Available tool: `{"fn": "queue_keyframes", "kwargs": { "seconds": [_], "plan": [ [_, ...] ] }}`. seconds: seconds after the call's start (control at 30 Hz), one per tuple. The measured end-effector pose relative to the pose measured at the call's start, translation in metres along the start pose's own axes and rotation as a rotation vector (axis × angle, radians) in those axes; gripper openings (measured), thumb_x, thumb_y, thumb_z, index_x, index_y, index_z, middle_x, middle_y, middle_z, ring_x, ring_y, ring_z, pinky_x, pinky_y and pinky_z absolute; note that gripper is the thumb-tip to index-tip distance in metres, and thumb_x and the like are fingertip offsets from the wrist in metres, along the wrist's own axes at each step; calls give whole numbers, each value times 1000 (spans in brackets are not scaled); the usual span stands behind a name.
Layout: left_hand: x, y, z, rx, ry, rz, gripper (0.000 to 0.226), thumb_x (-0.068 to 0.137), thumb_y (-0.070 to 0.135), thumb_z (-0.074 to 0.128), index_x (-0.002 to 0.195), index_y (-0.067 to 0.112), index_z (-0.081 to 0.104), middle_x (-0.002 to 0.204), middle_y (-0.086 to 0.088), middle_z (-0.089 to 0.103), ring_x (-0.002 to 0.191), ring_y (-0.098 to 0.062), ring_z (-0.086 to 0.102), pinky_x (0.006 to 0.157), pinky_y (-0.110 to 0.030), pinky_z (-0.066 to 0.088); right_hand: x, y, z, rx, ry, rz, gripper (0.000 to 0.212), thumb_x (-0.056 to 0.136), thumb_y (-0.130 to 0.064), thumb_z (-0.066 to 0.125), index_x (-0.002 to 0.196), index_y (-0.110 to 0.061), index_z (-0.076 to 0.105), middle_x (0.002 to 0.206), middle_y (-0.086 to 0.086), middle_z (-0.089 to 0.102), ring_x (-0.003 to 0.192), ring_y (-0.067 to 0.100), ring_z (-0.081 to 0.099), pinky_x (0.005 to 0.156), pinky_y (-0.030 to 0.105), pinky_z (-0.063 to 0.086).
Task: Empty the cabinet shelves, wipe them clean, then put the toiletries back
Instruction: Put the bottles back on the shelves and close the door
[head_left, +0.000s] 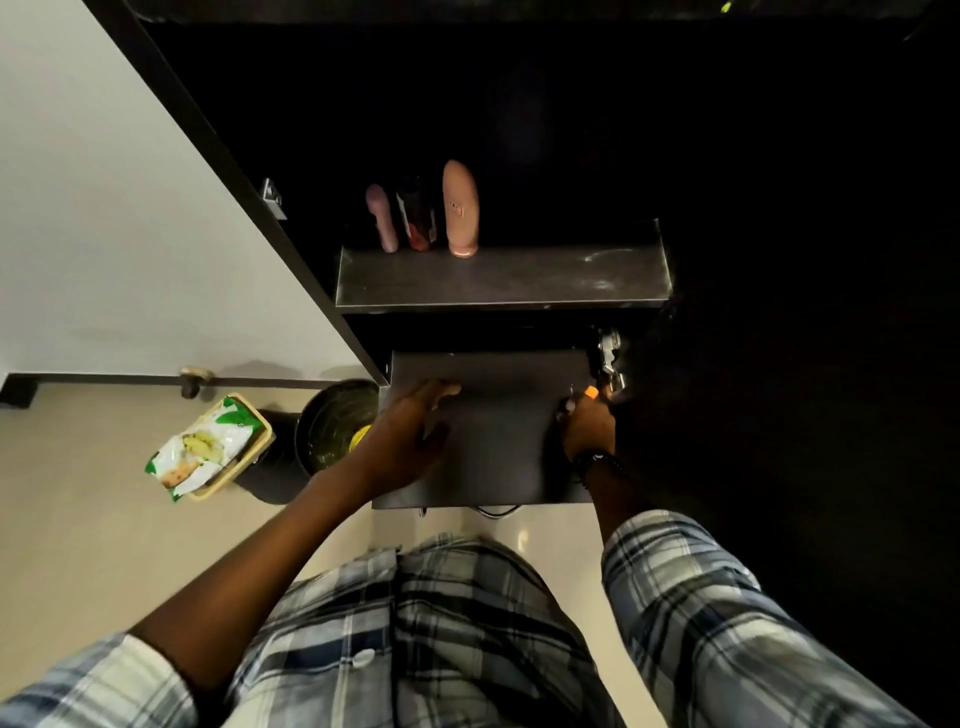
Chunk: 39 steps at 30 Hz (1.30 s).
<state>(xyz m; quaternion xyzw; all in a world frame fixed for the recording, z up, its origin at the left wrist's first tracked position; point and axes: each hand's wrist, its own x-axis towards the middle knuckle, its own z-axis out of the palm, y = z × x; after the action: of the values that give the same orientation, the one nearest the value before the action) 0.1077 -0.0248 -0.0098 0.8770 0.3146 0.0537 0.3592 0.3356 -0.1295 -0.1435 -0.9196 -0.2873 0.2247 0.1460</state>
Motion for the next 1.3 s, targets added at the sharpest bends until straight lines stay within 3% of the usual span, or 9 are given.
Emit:
{"fn": "queue_keyframes", "kwargs": {
  "seconds": [0.1, 0.17, 0.23, 0.37, 0.5, 0.9, 1.1, 1.2, 1.3],
  "plan": [
    [-1, 1, -5, -9, 29, -1, 48, 84, 1, 61, 130, 4, 47, 129, -14, 53, 118, -25, 53, 95, -23, 39, -8, -9, 2, 197, 29, 65, 18, 89, -13, 61, 104, -4, 61, 105, 20, 64, 101, 39, 60, 83, 39, 45],
    [-2, 0, -8, -50, 41, -20, 47, 85, 0, 61, 129, 5, 47, 125, -9, 54, 113, -19, 54, 88, -8, 38, -15, -22, 1, 530, 0, 76, 13, 81, -12, 72, 82, -13, 58, 82, 14, 63, 73, 31, 62, 70, 38, 49],
    [-6, -2, -14, -78, 72, -8, 43, 85, 1, 62, 126, 5, 50, 119, -7, 55, 107, -15, 56, 81, -1, 41, -28, -39, -6, 857, -157, 78, 20, 79, 0, 73, 81, -13, 58, 77, 14, 63, 65, 25, 63, 66, 40, 56],
    [-10, -4, -31, -126, 177, 52, 36, 88, 28, 57, 121, 15, 54, 113, -3, 60, 96, -9, 61, 81, -25, 54, -67, -78, -39, 1223, -445, -89, 22, 83, 12, 61, 99, -3, 63, 79, 7, 73, 69, 16, 71, 66, 27, 60],
    [-8, 24, -65, -293, 299, -38, 40, 89, 20, 60, 128, 21, 50, 117, 3, 60, 98, -7, 61, 86, -26, 53, -100, -124, -94, 1242, -429, -291, 23, 86, 7, 61, 106, -4, 65, 88, 9, 71, 76, 18, 70, 71, 26, 59],
    [-10, 120, -196, -265, 712, 437, 36, 85, 15, 68, 121, 16, 63, 111, 6, 67, 100, -3, 63, 85, -22, 53, -150, -256, -259, 1281, 44, -823, 26, 85, 1, 66, 109, -6, 65, 93, 9, 72, 82, 18, 68, 74, 23, 54],
    [6, 136, -228, -357, 812, 436, 46, 84, 12, 68, 127, 18, 53, 111, 11, 66, 102, 2, 63, 88, -22, 53, -147, -303, -284, 1168, 88, -872, 30, 81, 1, 70, 111, -1, 65, 99, 10, 73, 89, 13, 71, 78, 21, 56],
    [13, 133, -234, -323, 805, 396, 54, 81, 11, 72, 128, 24, 50, 114, 11, 65, 106, 4, 60, 91, -15, 49, -135, -313, -294, 1060, 224, -872, 29, 81, -6, 73, 110, -3, 67, 98, 7, 74, 90, 14, 71, 82, 27, 58],
    [15, 128, -235, -278, 783, 355, 58, 82, 12, 71, 132, 28, 46, 122, 9, 61, 113, 1, 56, 93, -6, 41, -124, -318, -300, 898, 396, -865, 29, 82, -12, 73, 111, -8, 68, 94, -2, 73, 87, 8, 70, 79, 18, 55]
  ]
}}
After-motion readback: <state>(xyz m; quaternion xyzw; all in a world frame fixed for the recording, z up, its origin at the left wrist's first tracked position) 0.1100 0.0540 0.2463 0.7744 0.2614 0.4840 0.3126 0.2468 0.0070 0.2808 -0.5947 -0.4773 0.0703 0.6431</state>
